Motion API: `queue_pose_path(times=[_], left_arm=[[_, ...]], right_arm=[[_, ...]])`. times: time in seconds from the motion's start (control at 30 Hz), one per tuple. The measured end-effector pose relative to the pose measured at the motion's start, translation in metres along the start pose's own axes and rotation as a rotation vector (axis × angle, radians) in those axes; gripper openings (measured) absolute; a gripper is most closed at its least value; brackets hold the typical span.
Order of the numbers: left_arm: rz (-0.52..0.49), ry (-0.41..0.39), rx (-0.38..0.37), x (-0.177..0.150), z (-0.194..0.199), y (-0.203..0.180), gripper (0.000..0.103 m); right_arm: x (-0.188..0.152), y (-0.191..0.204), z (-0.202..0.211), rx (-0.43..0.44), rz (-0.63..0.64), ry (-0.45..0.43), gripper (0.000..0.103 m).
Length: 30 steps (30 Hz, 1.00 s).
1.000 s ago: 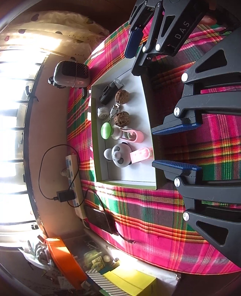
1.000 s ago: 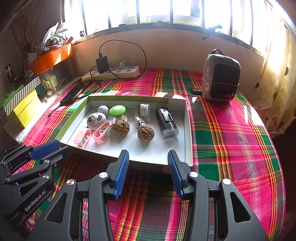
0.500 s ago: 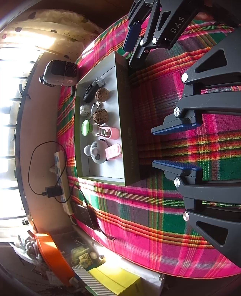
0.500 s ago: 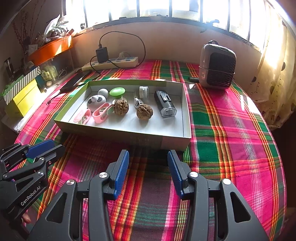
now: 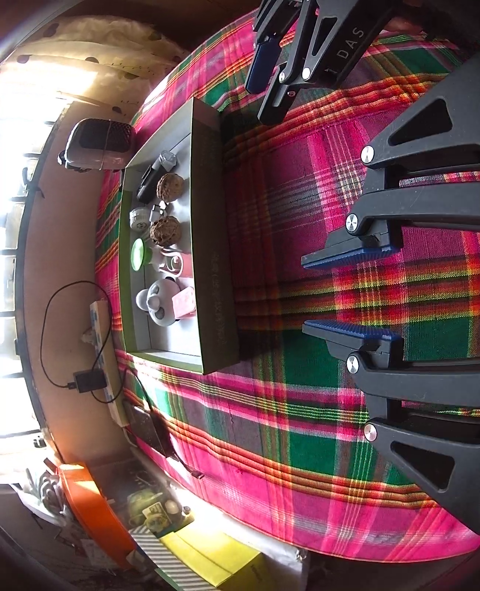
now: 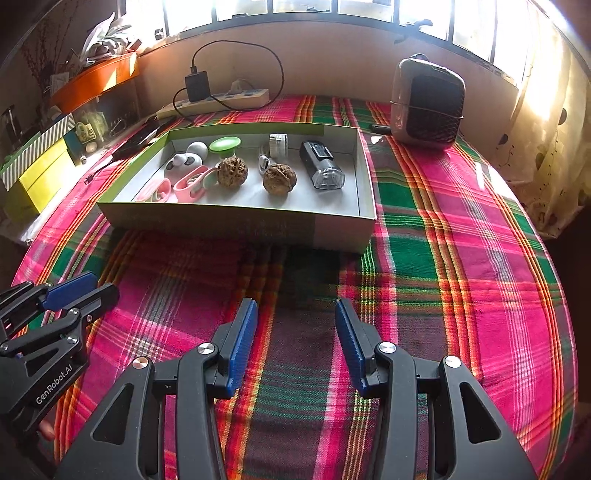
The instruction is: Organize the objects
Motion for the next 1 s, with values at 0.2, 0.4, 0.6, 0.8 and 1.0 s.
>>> queue_pose_path(times=[0.2, 0.4, 0.6, 0.8, 1.0], left_arm=[[0.024, -0.001, -0.009, -0.004, 0.001, 0.0, 0.027], [0.033, -0.007, 0.004, -0.006, 0.002, -0.001, 0.027], [0.046, -0.014, -0.003, -0.007, 0.002, -0.001, 0.027], [0.048, -0.014, -0.006, -0.007, 0.002, -0.001, 0.027], [0.056, -0.014, -0.023, -0.007, 0.002, 0.0, 0.027]], right_arm=[[-0.008, -0.002, -0.001, -0.014, -0.003, 0.008, 0.051], [-0.014, -0.005, 0.002, -0.015, -0.006, 0.003, 0.052], [-0.015, -0.008, 0.002, -0.015, -0.019, 0.004, 0.057], [-0.015, -0.008, 0.002, -0.02, -0.018, 0.004, 0.057], [-0.015, -0.008, 0.002, -0.02, -0.018, 0.004, 0.057]])
Point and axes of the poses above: each gripper's, at about its wrist camera, not at the fingertips, and z roughly against the way its jaws point, y to its left, x to its top, the point moved 10 cm from there along -z, roughly the way its jaws point, and after that the axes turned 14 degrees about y, right-handed, at the moved point
